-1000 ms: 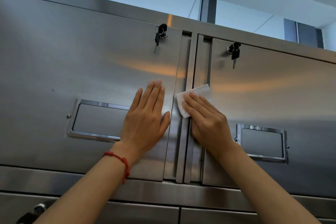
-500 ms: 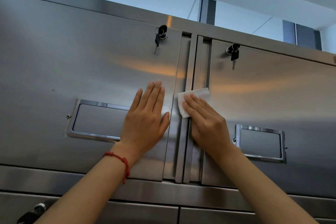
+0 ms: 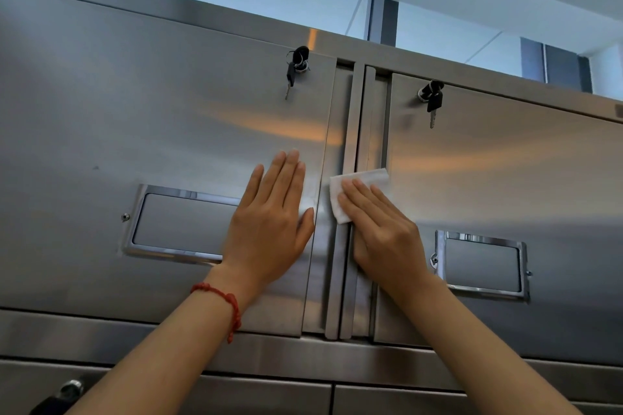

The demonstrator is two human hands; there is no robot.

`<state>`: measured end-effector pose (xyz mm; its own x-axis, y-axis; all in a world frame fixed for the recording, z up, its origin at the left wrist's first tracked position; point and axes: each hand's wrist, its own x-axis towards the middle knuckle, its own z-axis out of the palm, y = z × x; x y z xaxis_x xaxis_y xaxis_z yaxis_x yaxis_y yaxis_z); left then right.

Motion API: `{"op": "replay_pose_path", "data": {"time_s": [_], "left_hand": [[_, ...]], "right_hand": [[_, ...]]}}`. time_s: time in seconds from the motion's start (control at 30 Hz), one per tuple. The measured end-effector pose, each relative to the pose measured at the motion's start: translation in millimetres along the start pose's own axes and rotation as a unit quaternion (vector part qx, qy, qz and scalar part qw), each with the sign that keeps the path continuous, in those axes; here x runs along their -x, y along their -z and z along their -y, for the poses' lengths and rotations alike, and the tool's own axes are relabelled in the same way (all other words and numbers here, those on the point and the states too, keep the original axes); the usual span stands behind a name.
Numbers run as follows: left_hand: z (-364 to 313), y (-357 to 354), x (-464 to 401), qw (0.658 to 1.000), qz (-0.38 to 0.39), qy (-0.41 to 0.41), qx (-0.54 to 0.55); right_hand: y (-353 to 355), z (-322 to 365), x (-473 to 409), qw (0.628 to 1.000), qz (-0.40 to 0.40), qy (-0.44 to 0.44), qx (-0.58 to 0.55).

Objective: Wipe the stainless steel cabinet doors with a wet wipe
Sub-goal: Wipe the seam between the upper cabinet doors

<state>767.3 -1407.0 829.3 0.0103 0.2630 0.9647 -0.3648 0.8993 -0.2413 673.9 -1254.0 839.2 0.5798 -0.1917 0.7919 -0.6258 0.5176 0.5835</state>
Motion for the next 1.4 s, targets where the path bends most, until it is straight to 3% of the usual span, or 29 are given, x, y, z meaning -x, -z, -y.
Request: {"op": "replay_pose_path", "data": {"time_s": [0.6, 0.83, 1.4], "left_hand": [[0.3, -0.4, 0.6, 1.0, -0.002, -0.002, 0.003], [-0.4, 0.1, -0.1, 1.0, 0.006, 0.0, 0.005], [-0.1, 0.7, 0.9, 1.0, 0.013, 0.002, 0.016]], "right_hand": [[-6.3, -1.8, -11.5, 1.0, -0.008, -0.014, 0.025], [-4.1, -10.0, -14.5, 0.999, -0.002, 0.019, 0.028], [-14.8, -31.5, -57.0, 0.999, -0.009, -0.016, 0.045]]}}
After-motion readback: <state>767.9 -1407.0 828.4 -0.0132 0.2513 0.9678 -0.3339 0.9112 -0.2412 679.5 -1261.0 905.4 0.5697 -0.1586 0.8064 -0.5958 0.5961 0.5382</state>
